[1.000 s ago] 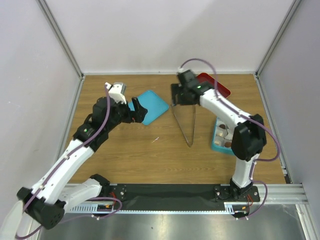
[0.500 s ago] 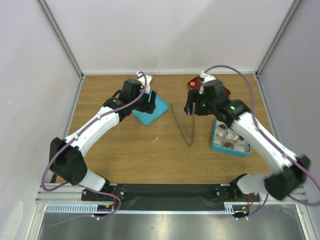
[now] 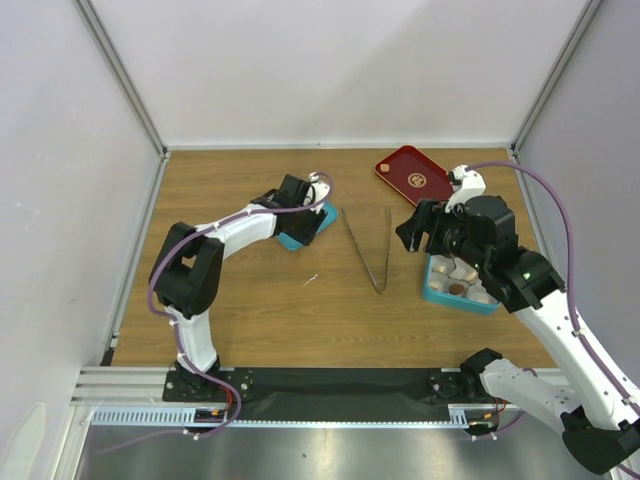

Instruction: Pack the chocolate

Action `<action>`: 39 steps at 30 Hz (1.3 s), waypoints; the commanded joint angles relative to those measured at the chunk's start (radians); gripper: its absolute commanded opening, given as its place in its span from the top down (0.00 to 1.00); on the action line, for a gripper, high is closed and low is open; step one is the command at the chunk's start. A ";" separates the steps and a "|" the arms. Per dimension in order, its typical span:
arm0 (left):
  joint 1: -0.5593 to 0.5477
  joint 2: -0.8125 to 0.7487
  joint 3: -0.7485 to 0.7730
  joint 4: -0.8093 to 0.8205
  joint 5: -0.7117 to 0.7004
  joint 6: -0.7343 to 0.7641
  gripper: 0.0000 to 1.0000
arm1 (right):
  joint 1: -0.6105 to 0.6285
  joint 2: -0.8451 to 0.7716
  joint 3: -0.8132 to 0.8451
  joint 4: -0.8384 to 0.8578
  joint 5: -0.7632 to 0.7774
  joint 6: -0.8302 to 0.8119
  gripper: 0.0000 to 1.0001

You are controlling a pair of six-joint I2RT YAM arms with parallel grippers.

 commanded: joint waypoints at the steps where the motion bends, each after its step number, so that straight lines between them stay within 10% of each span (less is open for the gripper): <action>1: 0.002 0.036 0.093 0.046 0.049 0.040 0.44 | 0.000 -0.027 -0.025 0.005 0.018 -0.015 0.24; 18: -0.042 0.150 0.138 0.034 -0.026 0.015 0.54 | -0.010 -0.038 -0.047 0.014 0.021 -0.022 0.23; 33: -0.051 0.055 0.133 -0.026 -0.018 -0.094 0.99 | -0.015 -0.021 -0.088 0.091 -0.021 0.031 0.22; 39: -0.042 -0.058 0.230 -0.116 0.185 -0.227 1.00 | -0.159 0.155 -0.053 0.391 -0.450 0.152 0.21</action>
